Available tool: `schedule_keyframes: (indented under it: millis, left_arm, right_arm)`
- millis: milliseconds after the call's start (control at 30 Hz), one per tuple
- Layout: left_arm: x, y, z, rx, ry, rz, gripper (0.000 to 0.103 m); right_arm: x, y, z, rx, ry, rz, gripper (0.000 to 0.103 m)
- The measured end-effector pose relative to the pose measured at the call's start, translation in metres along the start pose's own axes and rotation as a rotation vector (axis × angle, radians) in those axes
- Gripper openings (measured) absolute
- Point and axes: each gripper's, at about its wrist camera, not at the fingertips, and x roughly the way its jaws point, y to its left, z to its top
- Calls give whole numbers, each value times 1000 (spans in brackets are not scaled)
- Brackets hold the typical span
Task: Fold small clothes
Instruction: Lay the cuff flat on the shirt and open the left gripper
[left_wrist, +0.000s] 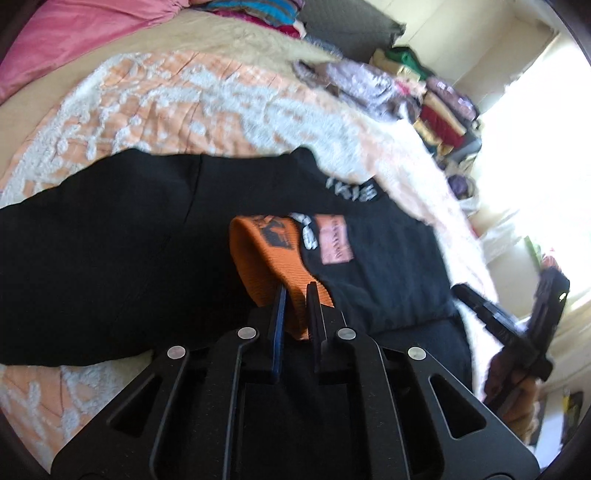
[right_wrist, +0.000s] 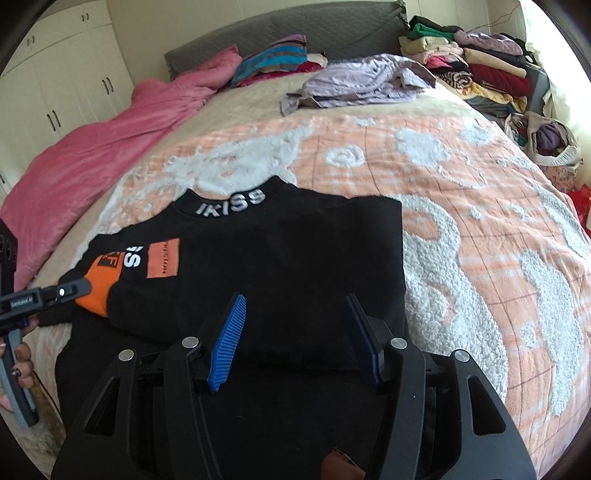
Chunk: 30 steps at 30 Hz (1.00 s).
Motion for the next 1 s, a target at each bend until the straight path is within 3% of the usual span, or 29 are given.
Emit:
schedule_keyframes:
  millis: [100,367,567,633,767,1000]
  left_arm:
    - [1,13,-2,-25,-9,40,7]
    - [-12,-24,7,118,-94,129,38]
    - [28,-42,4,199,-8,193,40]
    - [47,-35,-2,204,46,236,47]
    - [53,-26,-10,206,38,228,49]
    - [47,-25,-9,180,43,201,55]
  right_arm:
    - [6,2,-3,-5,27,-9,54]
    - [13,11,-6,-21,44,6,54]
    - [18,9,-8,-13,67,-8,59]
    - [23,5,-11,-7,92,-34,60]
    - [35,0,-20,-2,131,-55,60]
    - [25,7,-22,1,69,-49,68]
